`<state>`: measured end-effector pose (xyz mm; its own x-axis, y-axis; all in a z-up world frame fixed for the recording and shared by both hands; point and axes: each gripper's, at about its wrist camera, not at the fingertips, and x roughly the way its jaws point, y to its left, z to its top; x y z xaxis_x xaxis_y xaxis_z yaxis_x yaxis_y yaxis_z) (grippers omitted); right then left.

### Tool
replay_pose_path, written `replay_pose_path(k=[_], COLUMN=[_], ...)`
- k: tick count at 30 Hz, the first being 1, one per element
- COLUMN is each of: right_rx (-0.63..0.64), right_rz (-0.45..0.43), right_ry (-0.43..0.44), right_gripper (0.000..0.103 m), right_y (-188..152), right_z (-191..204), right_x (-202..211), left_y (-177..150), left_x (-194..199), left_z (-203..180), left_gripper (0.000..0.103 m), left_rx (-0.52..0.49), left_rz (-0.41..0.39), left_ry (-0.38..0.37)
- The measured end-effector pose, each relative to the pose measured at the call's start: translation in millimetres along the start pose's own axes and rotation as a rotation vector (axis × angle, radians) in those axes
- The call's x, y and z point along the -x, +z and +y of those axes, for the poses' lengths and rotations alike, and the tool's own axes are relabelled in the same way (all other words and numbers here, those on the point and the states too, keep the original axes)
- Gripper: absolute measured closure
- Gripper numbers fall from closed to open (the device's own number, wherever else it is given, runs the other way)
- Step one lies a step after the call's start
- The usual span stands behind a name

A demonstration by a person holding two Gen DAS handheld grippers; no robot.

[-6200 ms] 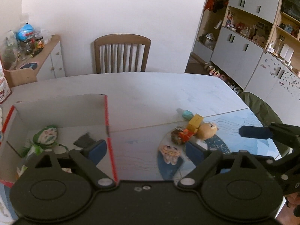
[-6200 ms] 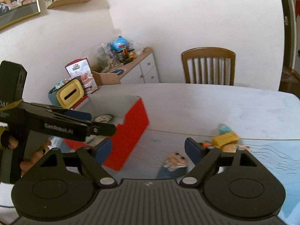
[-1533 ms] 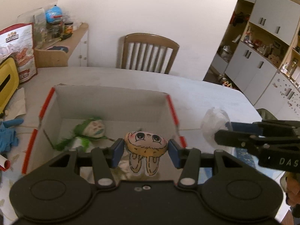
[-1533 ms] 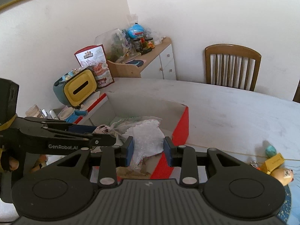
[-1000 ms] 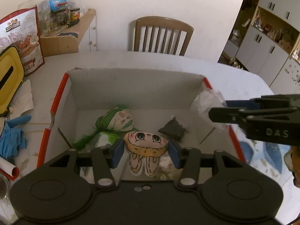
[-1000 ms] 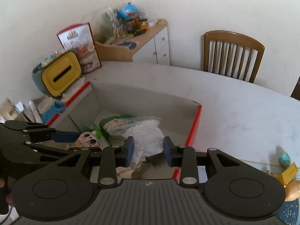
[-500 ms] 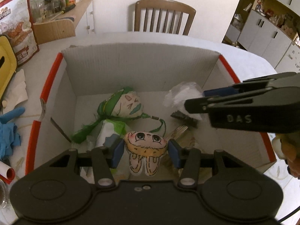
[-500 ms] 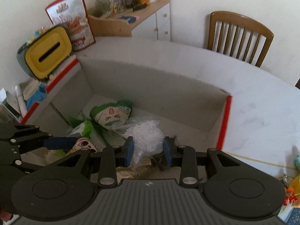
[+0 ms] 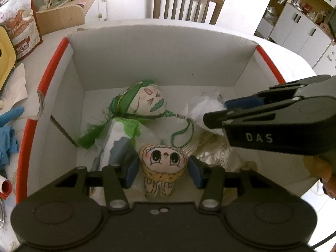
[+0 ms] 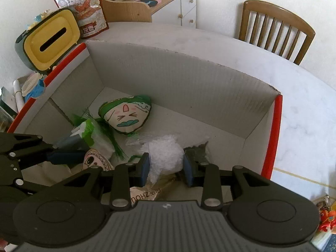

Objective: Organize objects
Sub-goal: 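Open the left tool releasing the cushion while the right tool releases the bag, then move both tools back from the box to the remaining items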

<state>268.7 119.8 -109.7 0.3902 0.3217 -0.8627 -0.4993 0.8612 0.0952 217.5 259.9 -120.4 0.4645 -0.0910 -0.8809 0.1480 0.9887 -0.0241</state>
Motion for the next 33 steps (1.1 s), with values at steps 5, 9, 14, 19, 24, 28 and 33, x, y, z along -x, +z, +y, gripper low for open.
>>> replay_pose_path(k=[5, 9, 14, 19, 24, 28, 33], right_rx=[-0.016, -0.032, -0.032, -0.042, -0.044, -0.047, -0.049], right_rz=[-0.011, -0.028, -0.066, -0.087, -0.112, -0.138, -0.167], right_ry=[0.016, 0.048, 0.071, 0.089, 0.096, 0.103, 0.116], right_gripper=[0.068, 0.064, 0.053, 0.053, 0.051, 0.046, 0.046], right_y=[1.5, 3.0, 1.6, -3.1, -10.2, -16.7, -24.8], right_z=[-2.6, -5.5, -6.6, -9.4, -13.0, -17.3, -24.1], right_x=[2.7, 9.6, 26.2, 42.4, 61.8, 78.4, 99.4], left_y=[-2.3, -3.3, -3.5, -3.9, -3.8, -4.5, -4.1], left_x=[-4.8, -5.8, -2.8, 4.0, 13.9, 25.3, 42.5], left_z=[2.5, 2.7, 2.0, 0.3, -5.7, -12.6, -23.9], left_gripper=[0.053, 0.051, 0.046, 0.041, 0.035, 0.030, 0.029], left_rx=[-0.004, -0.002, -0.002, 0.014, 0.015, 0.012, 0.018], left_rz=[0.014, 0.025, 0.027, 0.011, -0.019, -0.051, -0.091], left_ry=[0.009, 0.014, 0.024, 0.029, 0.034, 0.043, 0.042])
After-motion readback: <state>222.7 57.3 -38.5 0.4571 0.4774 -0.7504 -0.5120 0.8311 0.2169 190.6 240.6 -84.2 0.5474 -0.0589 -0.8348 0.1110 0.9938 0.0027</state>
